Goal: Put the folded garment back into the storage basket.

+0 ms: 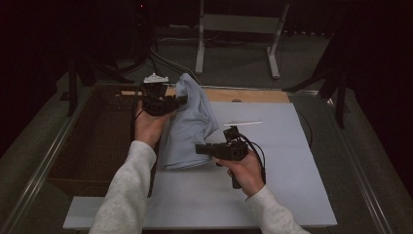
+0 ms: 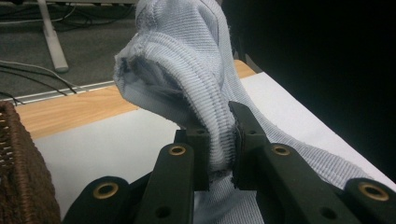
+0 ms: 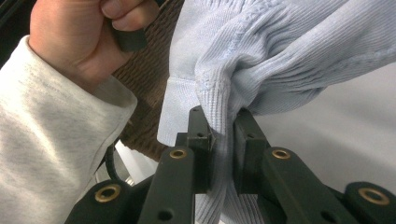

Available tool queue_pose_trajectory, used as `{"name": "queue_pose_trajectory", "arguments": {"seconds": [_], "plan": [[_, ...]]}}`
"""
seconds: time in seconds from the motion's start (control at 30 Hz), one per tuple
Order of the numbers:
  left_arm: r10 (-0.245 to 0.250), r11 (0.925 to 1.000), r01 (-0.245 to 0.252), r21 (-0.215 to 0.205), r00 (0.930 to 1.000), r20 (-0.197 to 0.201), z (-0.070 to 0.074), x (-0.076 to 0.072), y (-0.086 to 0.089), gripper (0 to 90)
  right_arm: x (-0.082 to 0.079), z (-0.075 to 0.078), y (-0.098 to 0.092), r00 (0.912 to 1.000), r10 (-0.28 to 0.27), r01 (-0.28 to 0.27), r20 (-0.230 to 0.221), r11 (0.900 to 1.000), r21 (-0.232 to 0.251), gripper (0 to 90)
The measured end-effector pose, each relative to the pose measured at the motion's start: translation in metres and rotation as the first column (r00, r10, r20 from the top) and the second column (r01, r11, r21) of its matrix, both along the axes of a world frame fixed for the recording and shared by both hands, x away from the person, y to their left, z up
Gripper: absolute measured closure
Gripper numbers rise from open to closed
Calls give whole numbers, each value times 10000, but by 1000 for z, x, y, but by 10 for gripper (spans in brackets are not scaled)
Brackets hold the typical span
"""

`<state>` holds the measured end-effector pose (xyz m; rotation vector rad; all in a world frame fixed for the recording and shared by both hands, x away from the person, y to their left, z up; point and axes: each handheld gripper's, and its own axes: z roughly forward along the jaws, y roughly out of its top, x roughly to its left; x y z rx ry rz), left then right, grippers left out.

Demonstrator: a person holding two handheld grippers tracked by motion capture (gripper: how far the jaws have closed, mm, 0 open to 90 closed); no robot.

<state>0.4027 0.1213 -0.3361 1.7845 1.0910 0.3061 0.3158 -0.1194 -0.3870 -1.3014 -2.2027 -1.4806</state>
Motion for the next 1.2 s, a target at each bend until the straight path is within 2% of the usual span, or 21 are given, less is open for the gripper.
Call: {"name": "queue_pose_trajectory", "arguments": {"seconds": [0.4,0.5,0.9,1.2], "plan": [[117,9999,-117,-53,9999,32,4,0,15,802,3,1,14,10000,38,-38,-60,10000,9,804],[193,9997,-193,-160,9998,36,6,1,21,802,5,5,20,10000,55,-55,-18,10000,34,804],[405,9991,-403,-146,9990,177,15,-1,36,802,8,14,40,9996,213,-217,161,9995,217,805],[551,9982,-545,-263,9983,212,19,0,42,802,10,18,53,9993,203,-207,317,9997,148,804]]}}
